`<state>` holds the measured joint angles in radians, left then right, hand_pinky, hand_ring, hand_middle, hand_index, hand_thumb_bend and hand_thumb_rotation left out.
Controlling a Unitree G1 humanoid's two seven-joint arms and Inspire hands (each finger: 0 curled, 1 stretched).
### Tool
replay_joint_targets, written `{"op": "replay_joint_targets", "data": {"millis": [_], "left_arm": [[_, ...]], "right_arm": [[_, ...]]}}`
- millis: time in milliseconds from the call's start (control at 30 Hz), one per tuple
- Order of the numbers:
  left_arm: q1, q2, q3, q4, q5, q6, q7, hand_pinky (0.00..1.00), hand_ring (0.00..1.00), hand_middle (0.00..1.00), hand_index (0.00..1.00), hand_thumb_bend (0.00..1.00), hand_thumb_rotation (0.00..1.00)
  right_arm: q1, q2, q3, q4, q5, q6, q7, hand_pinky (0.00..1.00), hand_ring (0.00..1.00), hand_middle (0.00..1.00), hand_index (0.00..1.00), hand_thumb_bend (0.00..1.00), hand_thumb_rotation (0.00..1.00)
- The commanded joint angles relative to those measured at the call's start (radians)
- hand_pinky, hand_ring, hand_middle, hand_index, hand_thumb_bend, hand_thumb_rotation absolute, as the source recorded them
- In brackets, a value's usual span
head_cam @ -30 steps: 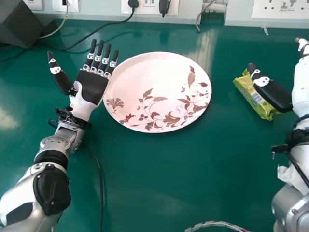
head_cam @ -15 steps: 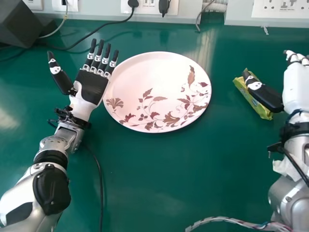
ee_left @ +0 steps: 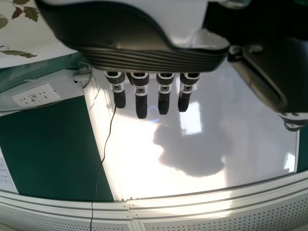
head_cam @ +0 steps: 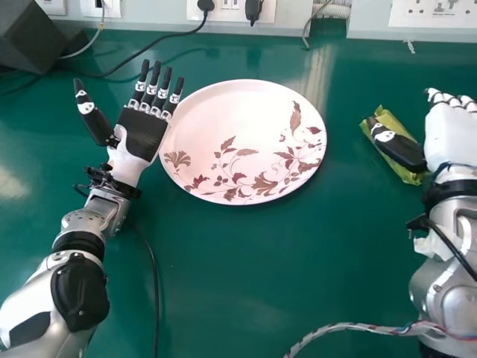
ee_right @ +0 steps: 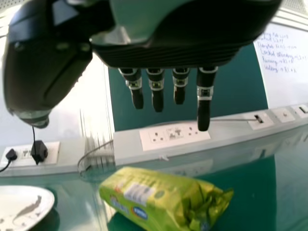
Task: Pick up biscuit and place it in the plate
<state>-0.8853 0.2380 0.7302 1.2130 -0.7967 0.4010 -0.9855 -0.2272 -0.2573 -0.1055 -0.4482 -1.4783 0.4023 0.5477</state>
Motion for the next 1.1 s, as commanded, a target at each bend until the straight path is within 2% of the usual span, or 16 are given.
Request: {"op": "replay_joint_targets", "data": {"millis": [0, 233, 467, 767, 1067], "left_arm": [[0.036, -0.011, -0.005, 0.022, 0.013, 0.003, -0.001, 1.0, 0.95, 1.0, 1.0, 1.0, 0.83], [0.035, -0.013, -0.006, 0.018, 0.014, 0.0, -0.004, 1.0, 0.95, 1.0, 1.0, 1.0, 0.83], [0.036, -0.011, -0.008, 0.016, 0.015, -0.002, -0.005, 1.0, 0.96, 1.0, 1.0, 1.0, 0.83], [0.036, -0.006, -0.006, 0.013, 0.011, 0.009, -0.002, 1.0, 0.97, 0.99, 1.0, 1.0, 0.86], [0.037, -0.006, -0.005, 0.01, 0.01, 0.008, 0.0, 1.0, 0.97, 0.98, 1.0, 1.0, 0.87]], "right_arm": [[-0.018, -0.02, 0.006, 0.016, 0.014, 0.009, 0.005, 0.69, 0.84, 0.97, 1.0, 0.88, 0.71], [-0.05, -0.052, 0.018, 0.067, 0.041, 0.036, 0.037, 0.69, 0.84, 0.98, 1.0, 0.86, 0.74], [-0.075, -0.096, 0.032, 0.139, 0.085, 0.063, 0.085, 0.69, 0.84, 0.98, 1.0, 0.86, 0.73], [-0.088, -0.156, 0.069, 0.215, 0.157, 0.074, 0.079, 0.67, 0.83, 0.96, 1.0, 0.87, 0.69], [-0.099, -0.193, 0.109, 0.275, 0.201, 0.1, 0.075, 0.68, 0.83, 0.97, 1.0, 0.87, 0.71]]}}
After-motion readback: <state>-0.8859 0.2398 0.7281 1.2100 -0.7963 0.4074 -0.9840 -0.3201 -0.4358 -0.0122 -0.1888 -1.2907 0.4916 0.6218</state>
